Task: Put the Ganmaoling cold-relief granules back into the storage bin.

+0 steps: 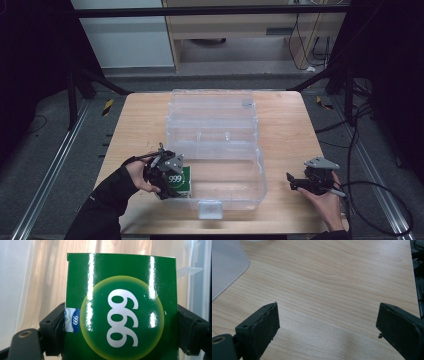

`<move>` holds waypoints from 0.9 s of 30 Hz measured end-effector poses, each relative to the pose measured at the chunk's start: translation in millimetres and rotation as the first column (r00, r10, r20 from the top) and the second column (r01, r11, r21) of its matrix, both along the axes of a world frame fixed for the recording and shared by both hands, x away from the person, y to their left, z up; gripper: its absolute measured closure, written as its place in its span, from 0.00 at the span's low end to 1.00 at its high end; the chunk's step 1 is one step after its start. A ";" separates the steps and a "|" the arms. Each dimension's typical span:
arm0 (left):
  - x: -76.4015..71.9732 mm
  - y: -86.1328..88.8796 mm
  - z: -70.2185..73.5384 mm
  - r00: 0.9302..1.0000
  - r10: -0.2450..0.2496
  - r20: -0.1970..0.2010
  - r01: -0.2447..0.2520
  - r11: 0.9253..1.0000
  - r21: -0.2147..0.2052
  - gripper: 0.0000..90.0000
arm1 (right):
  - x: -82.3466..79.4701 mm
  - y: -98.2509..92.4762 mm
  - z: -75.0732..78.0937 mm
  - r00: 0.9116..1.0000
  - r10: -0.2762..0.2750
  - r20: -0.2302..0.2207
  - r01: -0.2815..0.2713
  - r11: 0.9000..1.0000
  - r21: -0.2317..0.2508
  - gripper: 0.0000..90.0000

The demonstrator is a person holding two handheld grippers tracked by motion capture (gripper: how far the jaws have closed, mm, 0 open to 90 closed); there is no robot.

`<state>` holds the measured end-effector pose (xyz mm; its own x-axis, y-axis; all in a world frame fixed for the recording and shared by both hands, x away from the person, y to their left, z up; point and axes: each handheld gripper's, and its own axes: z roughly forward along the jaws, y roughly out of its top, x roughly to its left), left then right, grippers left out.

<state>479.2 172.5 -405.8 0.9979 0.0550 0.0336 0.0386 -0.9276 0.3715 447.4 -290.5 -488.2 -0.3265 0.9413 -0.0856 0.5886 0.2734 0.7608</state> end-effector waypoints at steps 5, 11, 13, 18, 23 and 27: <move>-0.7 0.1 -1.5 1.000 0.000 0.006 0.000 1.000 0.001 0.15 | 0.1 0.0 -0.1 1.000 0.001 0.000 -0.001 1.000 0.000 0.06; -0.9 1.2 -0.6 1.000 0.003 0.007 -0.003 1.000 -0.005 0.15 | 0.1 0.2 -0.2 1.000 0.002 -0.002 -0.002 1.000 0.001 0.06; -1.2 2.4 0.7 1.000 0.005 0.009 -0.005 1.000 -0.013 0.15 | 0.1 0.2 -0.4 1.000 0.003 -0.003 -0.003 1.000 0.002 0.06; -2.7 4.0 4.6 1.000 0.004 0.021 -0.004 1.000 -0.018 0.15 | 0.2 0.3 -0.7 1.000 0.006 -0.005 -0.006 1.000 0.001 0.05; -3.7 5.7 9.3 0.999 0.010 0.032 -0.009 1.000 -0.029 0.15 | 0.3 0.1 -0.7 1.000 0.006 -0.005 -0.006 1.000 0.002 0.05; -5.1 7.8 14.2 0.999 0.010 0.037 -0.009 0.999 -0.036 0.15 | 0.3 0.1 -0.9 1.000 0.005 -0.007 -0.005 1.000 0.001 0.05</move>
